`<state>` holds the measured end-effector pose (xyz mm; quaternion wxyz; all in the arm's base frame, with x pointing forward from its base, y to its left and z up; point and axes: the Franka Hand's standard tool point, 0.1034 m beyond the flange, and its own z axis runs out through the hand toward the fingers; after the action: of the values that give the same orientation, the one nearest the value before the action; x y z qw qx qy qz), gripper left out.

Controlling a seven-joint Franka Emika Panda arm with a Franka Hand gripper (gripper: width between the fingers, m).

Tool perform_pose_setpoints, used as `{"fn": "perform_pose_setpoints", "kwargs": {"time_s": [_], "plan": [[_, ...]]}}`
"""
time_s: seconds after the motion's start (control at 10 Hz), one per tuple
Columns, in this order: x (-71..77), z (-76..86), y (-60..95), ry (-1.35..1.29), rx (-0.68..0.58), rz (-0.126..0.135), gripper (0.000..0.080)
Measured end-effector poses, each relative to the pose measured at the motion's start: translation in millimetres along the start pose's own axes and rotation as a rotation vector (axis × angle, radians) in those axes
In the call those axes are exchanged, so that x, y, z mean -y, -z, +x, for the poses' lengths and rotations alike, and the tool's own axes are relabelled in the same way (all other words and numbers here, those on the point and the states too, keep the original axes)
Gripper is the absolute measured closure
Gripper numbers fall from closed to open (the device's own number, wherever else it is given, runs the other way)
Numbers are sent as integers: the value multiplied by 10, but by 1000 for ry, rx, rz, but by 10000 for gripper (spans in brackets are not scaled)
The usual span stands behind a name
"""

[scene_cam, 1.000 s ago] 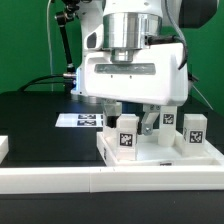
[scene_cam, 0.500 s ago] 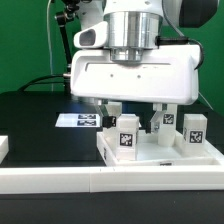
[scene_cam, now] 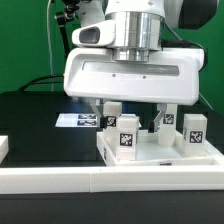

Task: Assemble square table

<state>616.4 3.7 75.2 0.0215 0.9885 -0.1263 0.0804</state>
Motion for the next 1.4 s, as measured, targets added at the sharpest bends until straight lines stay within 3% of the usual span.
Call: {"fn": "perform_pose_setpoints", "kwargs": {"time_s": [0.2, 0.3, 0.4, 0.5, 0.6, 1.2, 1.4], "plan": [[-12, 3, -1, 67, 0, -7, 150], [-12, 3, -1, 59, 0, -7, 246], [-13, 3, -1, 41, 0, -7, 429], [-12, 3, -1, 24, 0, -7, 429], [-16, 2, -2, 13, 0, -7, 511], [-14, -6, -7, -453, 0, -5, 511], [-56, -16, -11, -663, -19, 20, 509]]}}
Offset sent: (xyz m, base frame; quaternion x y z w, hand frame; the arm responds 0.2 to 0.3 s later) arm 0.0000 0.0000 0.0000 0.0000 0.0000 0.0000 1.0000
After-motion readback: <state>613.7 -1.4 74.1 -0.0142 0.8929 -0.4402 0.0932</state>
